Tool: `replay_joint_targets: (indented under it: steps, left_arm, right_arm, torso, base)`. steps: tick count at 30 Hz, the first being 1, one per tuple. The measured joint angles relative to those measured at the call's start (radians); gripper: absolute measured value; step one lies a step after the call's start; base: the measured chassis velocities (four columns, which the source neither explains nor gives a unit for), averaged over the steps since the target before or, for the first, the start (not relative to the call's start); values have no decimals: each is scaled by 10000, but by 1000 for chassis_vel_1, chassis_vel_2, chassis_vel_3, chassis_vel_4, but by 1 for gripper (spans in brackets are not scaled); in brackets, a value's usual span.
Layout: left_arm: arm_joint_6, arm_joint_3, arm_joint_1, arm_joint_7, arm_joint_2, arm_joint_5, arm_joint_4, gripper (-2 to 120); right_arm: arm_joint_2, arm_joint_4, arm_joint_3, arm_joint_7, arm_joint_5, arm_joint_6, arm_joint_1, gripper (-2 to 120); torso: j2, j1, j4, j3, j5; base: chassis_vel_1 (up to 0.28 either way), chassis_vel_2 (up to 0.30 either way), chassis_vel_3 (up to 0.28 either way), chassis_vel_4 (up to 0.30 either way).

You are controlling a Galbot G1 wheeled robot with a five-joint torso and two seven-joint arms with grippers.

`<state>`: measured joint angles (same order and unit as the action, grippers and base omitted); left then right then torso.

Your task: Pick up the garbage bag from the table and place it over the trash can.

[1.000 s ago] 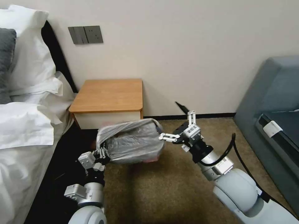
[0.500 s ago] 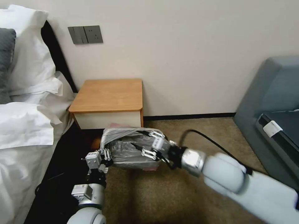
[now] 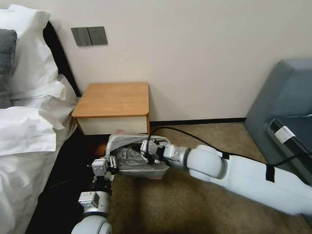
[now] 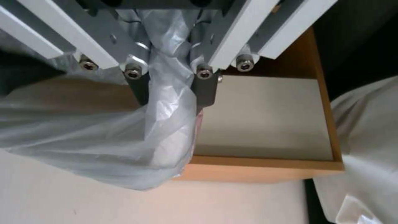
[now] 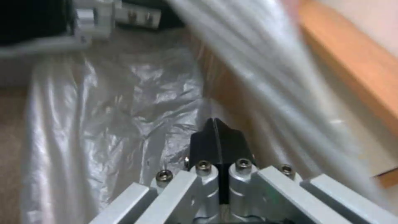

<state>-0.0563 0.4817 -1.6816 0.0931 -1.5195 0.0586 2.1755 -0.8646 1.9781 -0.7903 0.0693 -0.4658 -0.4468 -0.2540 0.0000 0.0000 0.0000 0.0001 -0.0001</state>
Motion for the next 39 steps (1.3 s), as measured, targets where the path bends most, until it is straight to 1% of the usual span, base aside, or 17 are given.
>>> replay_joint_targets:
  steps: [1, 4, 5, 9, 10, 13, 15, 18, 23, 29, 32, 33, 35, 37, 38, 39]
  left_arm:
    - [0, 0, 0, 0, 0, 0, 0, 7]
    - [-10, -13, 2, 0, -25, -171, -5, 7]
    - [-10, -13, 2, 0, -25, -171, -5, 7]
    - [-47, -104, -61, 0, -75, -372, 30, 7]
    - [-47, -104, -61, 0, -75, -372, 30, 7]
    - [-66, -123, -80, 0, -129, -425, 107, 7]
    - [-66, -125, -82, 1, -140, -427, 116, 7]
    - [-69, -132, -100, 8, -199, -431, 206, 7]
    - [-71, -133, -99, 17, -251, -432, 192, 7]
    - [-72, -129, -51, 27, -275, -413, 1, 7]
    - [-72, -92, 7, 62, -286, -349, -229, 7]
    - [-72, -92, 7, 62, -286, -349, -229, 7]
    - [-50, -58, 36, 86, -300, -302, -325, 7]
    - [-1, -21, 96, 116, -323, -211, -437, 7]
    - [-1, -21, 96, 116, -323, -211, -437, 7]
    - [40, -18, 112, 137, -329, -123, -463, 7]
  right_arm:
    - [0, 0, 0, 0, 0, 0, 0, 0]
    - [-412, -593, -369, -21, 95, -106, 206, 0]
    - [-412, -593, -369, -21, 95, -106, 206, 0]
    - [-1242, -1903, -800, -25, 455, -199, 423, 0]
    - [-1242, -1903, -800, -25, 455, -199, 423, 0]
    - [-1745, -2723, -1022, -47, 586, -205, 508, 0]
    - [-1837, -2879, -1068, -47, 646, -205, 514, 0]
    - [-2179, -3598, -1246, -31, 918, -164, 493, 0]
    - [-2380, -4054, -1248, -15, 1128, -60, 351, 0]
    - [-2254, -3755, -1010, -13, 1154, 5, 202, 0]
    - [-1728, -2672, -462, -15, 1126, 45, -211, 0]
    - [-1728, -2672, -462, -15, 1126, 45, -211, 0]
    - [-1319, -1999, -146, -7, 1086, 68, -497, 0]
    - [-644, -980, 431, 44, 1051, 146, -1100, 0]
    - [-644, -980, 431, 44, 1051, 146, -1100, 0]
    - [-317, -544, 788, 59, 1040, 211, -1423, 0]
  torso:
    - [0, 0, 0, 0, 0]
    - [0, 0, 0, 0, 0]
    - [0, 0, 0, 0, 0]
    - [0, 0, -1, 0, -1]
    - [0, 0, -1, 0, -1]
    - [0, 0, 1, 0, 0]
    - [0, 0, 0, 0, 0]
    - [-1, 0, 0, 0, 0]
    - [0, 0, 0, 0, 1]
    - [0, 0, 1, 0, 1]
    - [0, 0, 0, -1, 2]
    - [0, 0, 0, -1, 2]
    - [0, 0, 2, -1, 2]
    - [0, 0, -1, -1, 4]
    - [0, 0, -1, -1, 4]
    - [0, 0, 1, -2, 2]
  base:
    - [0, 0, 0, 0]
    - [0, 0, 0, 0]
    - [0, 0, 0, 0]
    - [0, 0, 0, 0]
    - [0, 0, 0, 0]
    - [0, 0, 0, 0]
    - [0, 0, 0, 0]
    - [0, 0, 0, 0]
    - [0, 0, 0, 0]
    - [0, 0, 0, 0]
    - [0, 0, 0, 0]
    - [0, 0, 0, 0]
    - [0, 0, 0, 0]
    - [0, 0, 0, 0]
    - [0, 0, 0, 0]
    - [0, 0, 0, 0]
